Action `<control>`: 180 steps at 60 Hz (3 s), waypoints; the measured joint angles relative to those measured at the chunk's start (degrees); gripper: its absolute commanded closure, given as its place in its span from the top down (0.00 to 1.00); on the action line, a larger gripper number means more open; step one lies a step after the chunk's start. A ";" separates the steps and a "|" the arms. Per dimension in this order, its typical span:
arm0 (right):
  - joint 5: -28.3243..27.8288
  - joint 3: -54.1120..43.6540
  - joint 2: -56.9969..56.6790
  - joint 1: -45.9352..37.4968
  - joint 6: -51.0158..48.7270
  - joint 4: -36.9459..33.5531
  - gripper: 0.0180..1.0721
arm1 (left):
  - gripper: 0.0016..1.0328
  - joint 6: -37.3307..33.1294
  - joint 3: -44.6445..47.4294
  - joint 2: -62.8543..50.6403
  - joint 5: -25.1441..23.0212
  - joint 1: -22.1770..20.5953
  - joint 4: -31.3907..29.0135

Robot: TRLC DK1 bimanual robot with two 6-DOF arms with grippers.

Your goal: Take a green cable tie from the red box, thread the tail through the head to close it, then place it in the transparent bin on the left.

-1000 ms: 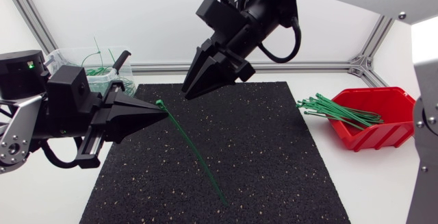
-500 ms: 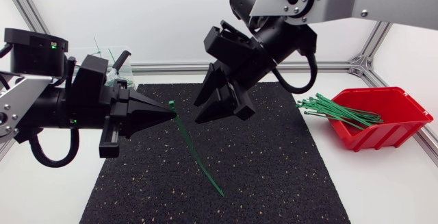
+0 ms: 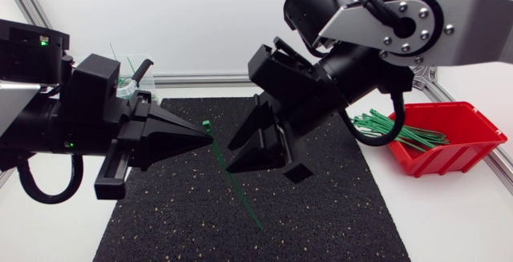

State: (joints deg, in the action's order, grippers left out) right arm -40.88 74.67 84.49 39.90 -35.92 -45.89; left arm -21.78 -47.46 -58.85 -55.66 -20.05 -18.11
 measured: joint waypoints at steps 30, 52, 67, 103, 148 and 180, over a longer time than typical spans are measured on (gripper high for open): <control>-2.99 -2.78 -0.48 0.94 3.56 7.61 0.12 | 0.03 1.03 0.90 -0.02 -2.36 0.00 0.81; -4.76 -3.45 -1.62 0.94 4.74 8.44 0.05 | 0.17 2.54 1.38 0.00 -3.67 0.26 1.66; -9.81 -3.45 -1.68 -1.11 8.15 9.14 0.05 | 0.50 3.28 2.01 2.47 -5.33 2.60 2.16; -15.58 -3.43 -1.11 -2.62 13.90 13.16 0.05 | 0.58 22.32 9.35 3.45 -9.09 4.04 28.85; -17.44 -3.56 0.09 -2.51 16.33 15.43 0.05 | 0.37 27.98 10.36 1.07 -10.08 4.26 35.17; -17.62 -3.65 0.20 -2.45 16.68 16.15 0.05 | 0.26 28.52 10.80 1.05 -10.10 3.10 36.65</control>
State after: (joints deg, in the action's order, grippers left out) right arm -58.50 71.02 84.68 37.45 -19.25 -29.74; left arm 6.74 -36.67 -57.80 -65.76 -16.95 18.55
